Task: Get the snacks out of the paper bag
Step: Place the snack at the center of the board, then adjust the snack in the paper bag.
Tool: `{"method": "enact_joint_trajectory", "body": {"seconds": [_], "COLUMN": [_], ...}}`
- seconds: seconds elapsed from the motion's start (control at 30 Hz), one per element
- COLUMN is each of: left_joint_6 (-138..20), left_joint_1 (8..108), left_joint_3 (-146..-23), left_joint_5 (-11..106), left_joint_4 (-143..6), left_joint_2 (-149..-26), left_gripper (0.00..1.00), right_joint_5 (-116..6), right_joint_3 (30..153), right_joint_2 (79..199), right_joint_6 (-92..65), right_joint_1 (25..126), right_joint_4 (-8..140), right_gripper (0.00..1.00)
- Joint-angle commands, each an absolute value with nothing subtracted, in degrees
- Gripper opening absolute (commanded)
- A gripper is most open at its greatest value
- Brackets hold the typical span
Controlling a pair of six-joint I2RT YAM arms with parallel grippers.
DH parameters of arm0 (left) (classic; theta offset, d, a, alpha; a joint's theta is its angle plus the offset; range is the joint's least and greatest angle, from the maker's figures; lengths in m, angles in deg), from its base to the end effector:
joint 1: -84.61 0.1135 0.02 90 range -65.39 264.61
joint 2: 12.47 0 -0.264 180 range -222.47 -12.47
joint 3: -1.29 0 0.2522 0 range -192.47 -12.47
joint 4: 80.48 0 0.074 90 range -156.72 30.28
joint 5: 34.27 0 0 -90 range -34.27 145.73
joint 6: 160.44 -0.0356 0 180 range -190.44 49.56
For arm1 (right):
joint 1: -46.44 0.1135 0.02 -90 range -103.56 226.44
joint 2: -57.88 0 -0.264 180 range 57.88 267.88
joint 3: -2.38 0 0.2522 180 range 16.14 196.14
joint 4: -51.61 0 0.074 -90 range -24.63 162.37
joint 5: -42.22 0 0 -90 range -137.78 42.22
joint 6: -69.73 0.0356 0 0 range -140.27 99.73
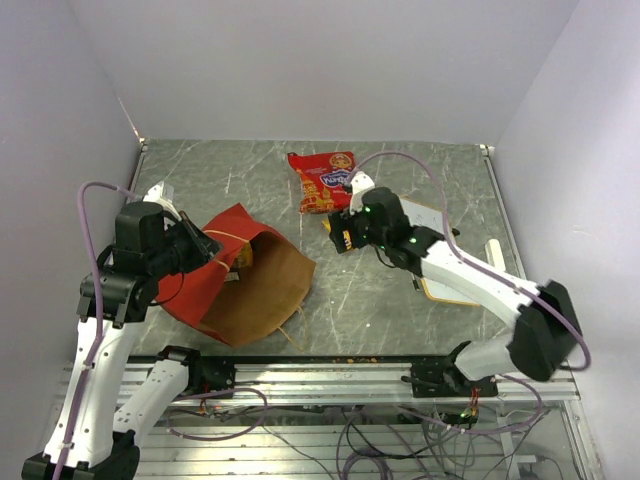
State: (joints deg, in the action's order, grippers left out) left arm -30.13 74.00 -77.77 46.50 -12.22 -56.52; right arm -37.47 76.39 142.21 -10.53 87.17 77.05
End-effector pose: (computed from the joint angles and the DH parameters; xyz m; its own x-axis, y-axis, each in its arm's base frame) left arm 0.1248 -0.0292 0.3819 -0.6138 -0.5347 -0.5808 -0.1095 0.7863 -0.6081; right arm 0.2546 0.2108 0.2673 -0.5265 -0.2337 -0.8175 -0.4493 0.8927 0.0342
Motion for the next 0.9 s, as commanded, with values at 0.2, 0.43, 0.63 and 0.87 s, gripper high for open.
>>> {"method": "enact_joint_trajectory", "body": {"seconds": [0.2, 0.43, 0.63, 0.87], "left_joint_6": [-30.8, -30.6, -31.2, -32.6], "left_joint_1": [73.9, 73.9, 73.9, 73.9], "left_joint_3": [-78.0, -80.0, -82.8, -85.3], "left_joint_5": [45.1, 45.3, 45.0, 44.5], "left_joint_4": [-13.2, -12.0, -11.3, -10.1], "left_joint_2": [-55.5, -56.5, -58.2, -59.3], "left_gripper": [0.07, 0.07, 0.07, 0.07], "right_joint_5": [-74.8, -75.5, -72.6, -69.3], "right_joint_3": [62.1, 67.8, 72.6, 84.2], "right_joint_2": [127.6, 141.6, 156.0, 171.8], "right_joint_6": [-36.1, -49.0, -59.4, -68.0], "right_joint_1": [100.9, 107.3, 109.2, 109.7], "right_joint_4": [60.6, 48.8, 38.8, 36.6], "right_gripper": [0.82, 0.74, 0.71, 0.68]}}
